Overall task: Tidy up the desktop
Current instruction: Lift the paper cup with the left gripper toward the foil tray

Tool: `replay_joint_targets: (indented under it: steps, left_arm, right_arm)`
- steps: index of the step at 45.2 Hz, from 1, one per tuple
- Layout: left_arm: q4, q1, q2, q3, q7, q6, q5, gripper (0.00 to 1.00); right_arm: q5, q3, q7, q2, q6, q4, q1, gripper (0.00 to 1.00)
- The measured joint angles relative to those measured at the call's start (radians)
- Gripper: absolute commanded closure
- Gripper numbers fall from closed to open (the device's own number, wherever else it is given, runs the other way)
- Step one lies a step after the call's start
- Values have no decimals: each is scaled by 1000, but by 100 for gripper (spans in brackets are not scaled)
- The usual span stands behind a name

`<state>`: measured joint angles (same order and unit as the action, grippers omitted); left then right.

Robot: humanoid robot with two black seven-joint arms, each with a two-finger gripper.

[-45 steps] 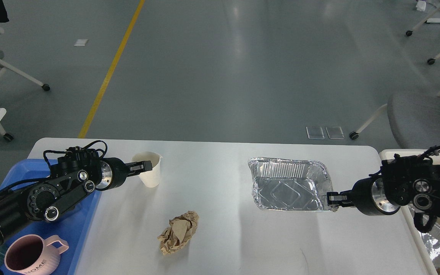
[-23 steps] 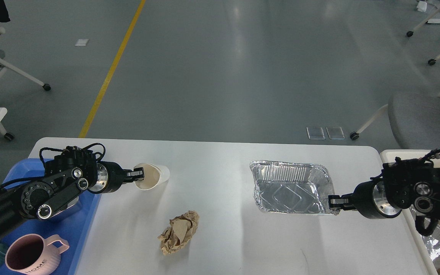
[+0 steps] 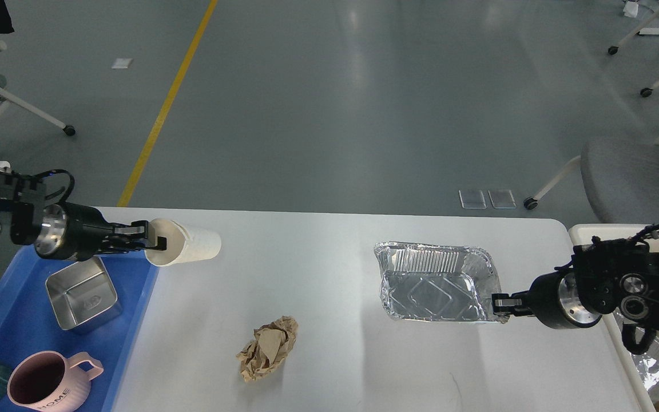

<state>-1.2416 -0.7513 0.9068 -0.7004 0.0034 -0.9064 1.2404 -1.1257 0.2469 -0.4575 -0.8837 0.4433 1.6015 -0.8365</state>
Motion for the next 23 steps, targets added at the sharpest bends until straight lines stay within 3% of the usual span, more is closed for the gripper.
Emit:
replay_joint_targets:
  steps: [10,17,23]
  left_arm:
    - [-161,-3,303,-184,-20,-53,-193,100]
    - [-187,-8,397,-306,-37,-54,-277,100]
    - [-190,-70,394,-351,-40,-54,-311,99]
  right_arm:
    - [0,0,0,1,0,0,0,100]
    - [0,2,0,0,1,0,-1,100]
    - [0,2,0,4,2,0,-1,100]
